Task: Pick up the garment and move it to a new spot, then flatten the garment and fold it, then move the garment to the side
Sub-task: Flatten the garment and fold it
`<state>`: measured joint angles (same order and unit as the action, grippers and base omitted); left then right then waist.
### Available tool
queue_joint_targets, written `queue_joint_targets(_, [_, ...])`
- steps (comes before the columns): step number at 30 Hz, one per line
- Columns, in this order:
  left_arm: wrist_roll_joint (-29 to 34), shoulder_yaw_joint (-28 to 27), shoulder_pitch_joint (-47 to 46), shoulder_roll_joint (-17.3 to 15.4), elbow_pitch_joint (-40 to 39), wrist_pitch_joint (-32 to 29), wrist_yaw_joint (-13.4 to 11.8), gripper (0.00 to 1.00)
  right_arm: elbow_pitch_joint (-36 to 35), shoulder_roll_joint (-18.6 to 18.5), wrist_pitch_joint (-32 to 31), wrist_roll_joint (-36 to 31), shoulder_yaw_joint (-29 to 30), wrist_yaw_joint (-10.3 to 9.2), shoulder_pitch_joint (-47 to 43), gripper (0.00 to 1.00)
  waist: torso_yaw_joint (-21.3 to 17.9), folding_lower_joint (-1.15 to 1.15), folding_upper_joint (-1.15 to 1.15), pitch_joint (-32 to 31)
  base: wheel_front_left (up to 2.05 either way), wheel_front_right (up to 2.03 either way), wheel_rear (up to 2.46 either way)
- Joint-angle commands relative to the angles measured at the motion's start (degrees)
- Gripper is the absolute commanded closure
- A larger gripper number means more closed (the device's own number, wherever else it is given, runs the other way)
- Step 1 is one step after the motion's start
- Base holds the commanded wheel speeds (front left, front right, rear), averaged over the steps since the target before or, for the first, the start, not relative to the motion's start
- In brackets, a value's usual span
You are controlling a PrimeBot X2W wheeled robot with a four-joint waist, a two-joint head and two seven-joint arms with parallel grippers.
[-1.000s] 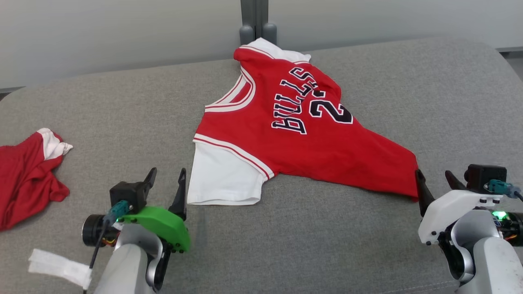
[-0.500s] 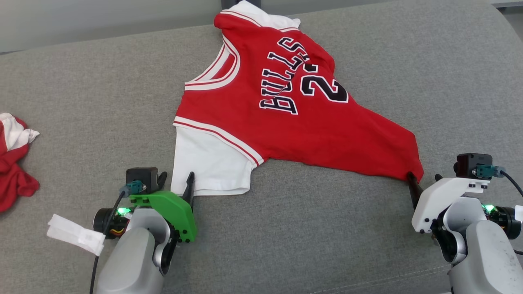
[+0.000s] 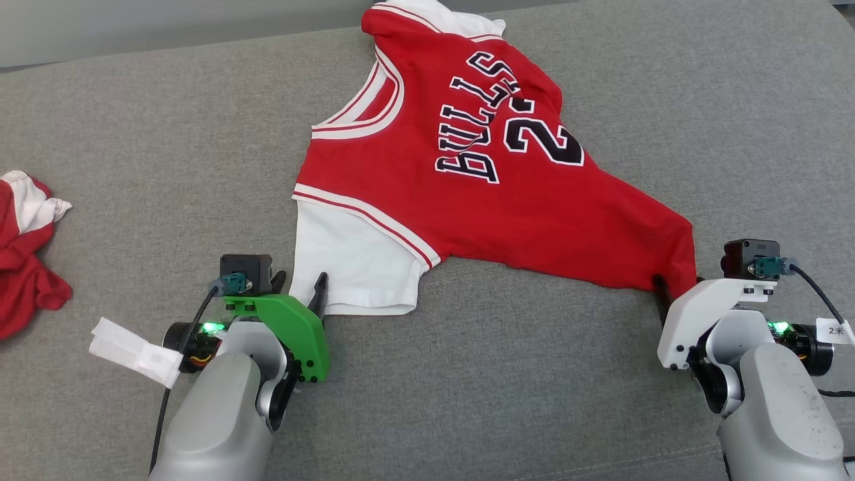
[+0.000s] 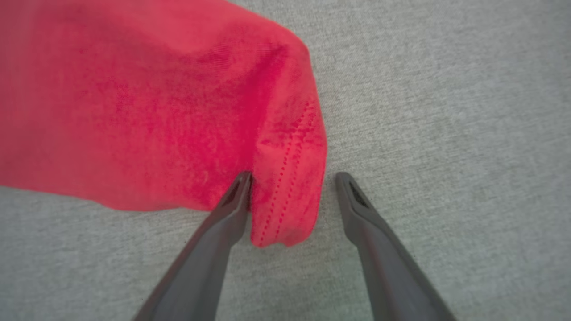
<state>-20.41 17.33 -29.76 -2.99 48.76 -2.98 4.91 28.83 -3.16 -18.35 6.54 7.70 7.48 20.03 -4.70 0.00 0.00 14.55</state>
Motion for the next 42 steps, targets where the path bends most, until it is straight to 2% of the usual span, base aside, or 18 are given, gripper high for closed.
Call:
queue_joint_targets(1, [-0.5, 1.8, 4.7, 0.2, 4.6, -3.9, 0.6, 1.0, 1.7, 0.6, -1.5, -0.6, -1.1, 0.03, -0.9, 1.0, 0.3, 0.0, 0.0, -0.2, 0.0, 0.0, 0.0])
queue_joint_targets(6, [-2.5, 4.1, 5.8, 0.2, 4.4, -3.9, 1.7, 1.0, 0.6, 0.2, -1.3, -1.6, -1.4, 0.02, -2.8, 1.0, 0.7, 0.0, 0.0, -1.3, 0.0, 0.0, 0.0])
queue_joint_targets(12, [-7.3, 2.1, 4.6, 0.1, -1.3, 4.4, 2.1, 1.0, -4.3, 0.2, 1.4, -1.8, -0.6, 0.0, -3.5, 1.0, 0.7, 0.0, 0.0, -4.1, 0.0, 0.0, 0.0])
queue_joint_targets(17, [-16.2, 0.0, 5.3, 0.0, -11.6, 10.4, 2.5, 1.0, -11.5, 0.0, 2.4, -1.3, -0.7, 0.0, -4.7, 1.0, 0.7, 0.0, 0.0, -6.6, 0.0, 0.0, 0.0])
queue_joint_targets(21, [-25.5, -1.1, 7.1, -0.5, -25.6, 12.2, 2.6, 1.0, -20.4, -1.3, 2.0, 0.6, 0.0, 0.0, -5.8, 1.0, 0.9, 0.0, 0.0, -7.9, 0.0, 0.0, 0.0])
queue_joint_targets(28, [-37.6, -4.8, 7.4, -3.7, -49.4, 7.6, 2.3, 1.0, -37.0, -5.5, -0.4, 1.8, 1.2, -0.01, -4.1, 1.0, 1.3, 0.0, 0.0, -7.7, 0.0, 0.0, 0.0])
queue_joint_targets(33, [-42.8, -6.7, 2.1, -6.1, -60.9, -0.3, -1.4, 1.0, -45.2, -9.4, -4.1, 2.4, 1.1, -0.01, 1.2, 1.0, 0.9, 0.0, 0.0, -5.2, 0.0, 0.0, 0.0])
queue_joint_targets(36, [-43.7, -7.3, -2.8, -7.5, -62.4, -4.0, -4.2, 1.0, -45.9, -11.2, -6.4, 3.2, 0.7, -0.01, 5.6, 1.0, 0.6, 0.0, 0.0, -2.2, 0.0, 0.0, 0.0])
queue_joint_targets(40, [-43.3, -7.4, -11.3, -8.1, -57.5, -6.8, -6.2, 1.0, -39.8, -12.1, -9.4, 5.9, -0.4, -0.01, 13.1, 1.0, -0.4, 0.0, 0.0, 4.3, 0.0, 0.0, 0.0])
queue_joint_targets(42, [-41.9, -7.6, -17.0, -8.6, -53.3, -7.0, -6.3, 1.0, -34.5, -11.3, -9.4, 7.5, -1.3, -0.01, 18.8, 1.0, -1.4, 0.0, 0.0, 9.0, 0.0, 0.0, 0.0])
